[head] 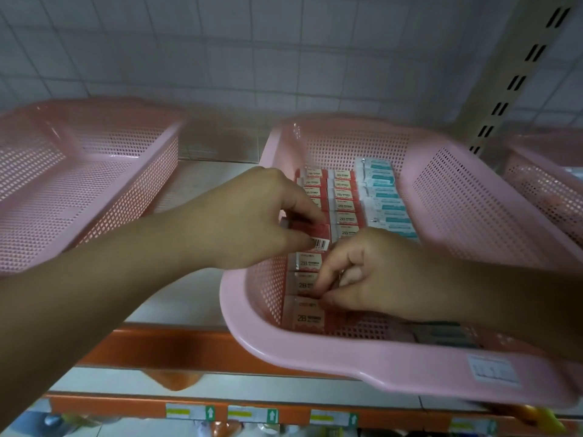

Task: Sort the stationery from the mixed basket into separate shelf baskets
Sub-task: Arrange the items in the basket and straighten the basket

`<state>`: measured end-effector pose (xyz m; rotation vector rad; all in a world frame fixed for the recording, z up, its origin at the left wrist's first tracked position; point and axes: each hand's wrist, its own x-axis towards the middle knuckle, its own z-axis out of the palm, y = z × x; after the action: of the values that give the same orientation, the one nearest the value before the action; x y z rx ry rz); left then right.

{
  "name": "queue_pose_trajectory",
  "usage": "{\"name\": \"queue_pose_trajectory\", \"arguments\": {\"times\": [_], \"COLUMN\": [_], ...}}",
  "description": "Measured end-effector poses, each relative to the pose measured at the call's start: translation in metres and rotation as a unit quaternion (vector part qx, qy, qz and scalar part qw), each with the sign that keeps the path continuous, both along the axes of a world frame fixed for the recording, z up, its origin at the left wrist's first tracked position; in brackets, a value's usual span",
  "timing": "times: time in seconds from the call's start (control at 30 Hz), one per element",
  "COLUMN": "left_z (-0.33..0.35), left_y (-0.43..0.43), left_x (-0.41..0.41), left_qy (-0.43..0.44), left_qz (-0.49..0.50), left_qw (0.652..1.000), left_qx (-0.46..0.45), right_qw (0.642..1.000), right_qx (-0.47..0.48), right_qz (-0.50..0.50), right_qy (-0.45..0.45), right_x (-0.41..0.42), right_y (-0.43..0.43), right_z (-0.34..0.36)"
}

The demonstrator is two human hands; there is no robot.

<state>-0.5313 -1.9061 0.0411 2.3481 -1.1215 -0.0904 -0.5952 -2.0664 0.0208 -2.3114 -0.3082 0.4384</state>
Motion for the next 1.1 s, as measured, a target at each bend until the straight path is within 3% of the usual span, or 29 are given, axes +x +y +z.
{"name": "queue_pose_trajectory", "arguments": {"times": [0.4, 0.67, 0.8, 0.97, 1.1], "left_z": [-0.001, -0.003, -0.002, 0.0, 0.001], "left_y": [-0.001, -0.002, -0.007, -0.008, -0.005], "left_x": [-0.001, -0.002, -0.004, -0.007, -0.012], "left_qy": [-0.005, 0.078, 0.102, 0.083, 0.086], "left_qz": [0.006, 0.031, 0.046, 0.061, 0.025], "left_qw": [1.0, 0.989, 0.984, 0.985, 0.991], "left_qx": [-0.027, -0.124, -0.14, -0.14, -0.098], "right_qw": [0.974, 0.975, 0.964, 0.963, 0.978], "right_qx": [-0.158, 0.004, 0.104, 0.166, 0.152], "right_qz": [0.041, -0.11, -0.128, -0.135, -0.13], "right_qy": [-0.154, -0.196, -0.207, -0.162, -0.064], "right_x": [0.0, 0.004, 0.002, 0.005, 0.003], "right_y": [-0.001, -0.018, -0.013, -0.01, -0.023], "right_z": [0.0, 0.019, 0.023, 0.024, 0.033]}}
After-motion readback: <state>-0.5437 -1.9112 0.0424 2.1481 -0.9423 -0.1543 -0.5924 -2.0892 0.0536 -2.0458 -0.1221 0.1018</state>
